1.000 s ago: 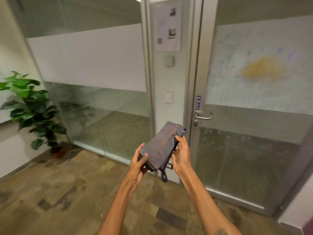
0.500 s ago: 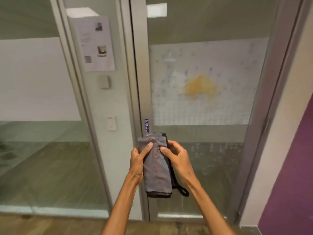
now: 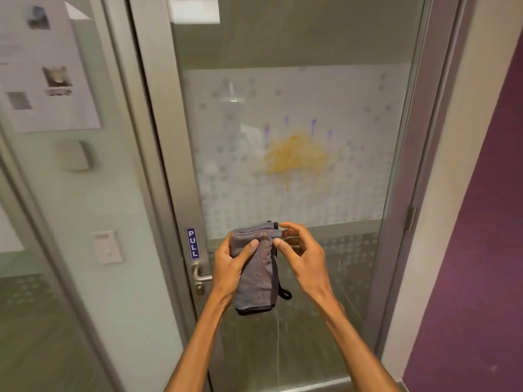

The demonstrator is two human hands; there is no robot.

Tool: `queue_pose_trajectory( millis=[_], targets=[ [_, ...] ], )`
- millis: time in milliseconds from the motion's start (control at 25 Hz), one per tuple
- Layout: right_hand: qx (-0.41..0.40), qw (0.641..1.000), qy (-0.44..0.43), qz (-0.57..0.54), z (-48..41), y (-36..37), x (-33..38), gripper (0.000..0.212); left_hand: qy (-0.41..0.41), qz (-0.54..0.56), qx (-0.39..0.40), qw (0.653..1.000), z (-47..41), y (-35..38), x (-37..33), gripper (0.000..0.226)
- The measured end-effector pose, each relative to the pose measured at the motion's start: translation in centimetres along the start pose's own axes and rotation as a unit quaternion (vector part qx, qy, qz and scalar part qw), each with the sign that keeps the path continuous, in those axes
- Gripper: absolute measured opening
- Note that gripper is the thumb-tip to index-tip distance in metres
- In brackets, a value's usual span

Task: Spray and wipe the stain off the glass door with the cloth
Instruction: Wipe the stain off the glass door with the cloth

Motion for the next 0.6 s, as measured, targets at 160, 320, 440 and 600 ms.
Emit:
queue_pose_trajectory(
  millis=[160,320,440,600],
  targets=[
    [0.067,0.993,0.018,0.092,-4.6,-2.9,-3.0,0.020,0.015,-0.048,0.047,0.998,-4.1,3.3,2.1,0.028],
    [0.104,0.982,-0.049,0.153,-10.1,-6.0,-4.3,0.013,0.037,-0.094,0.088,0.991,-9.1,5.8,2.9,0.037],
    [0.124,0.988,-0.028,0.084,-14.1,-7.5,-5.6,0.012,0.049,-0.125,0.130,0.982,-12.9,8.4,2.3,0.034],
    [0.158,0.987,0.031,-0.019,-18.4,-9.5,-7.8,0.006,0.042,-0.161,0.156,0.974,-17.1,10.6,1.7,0.026]
  ],
)
Point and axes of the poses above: each hand's wrist, its own z-axis away from the middle knuckle, its own y-axis out of the palm, x = y × z, the point moved 5 cm from there along -z, towards the middle knuckle, and after that the axes turned 11 degrees about -z, right-handed, at the moved point
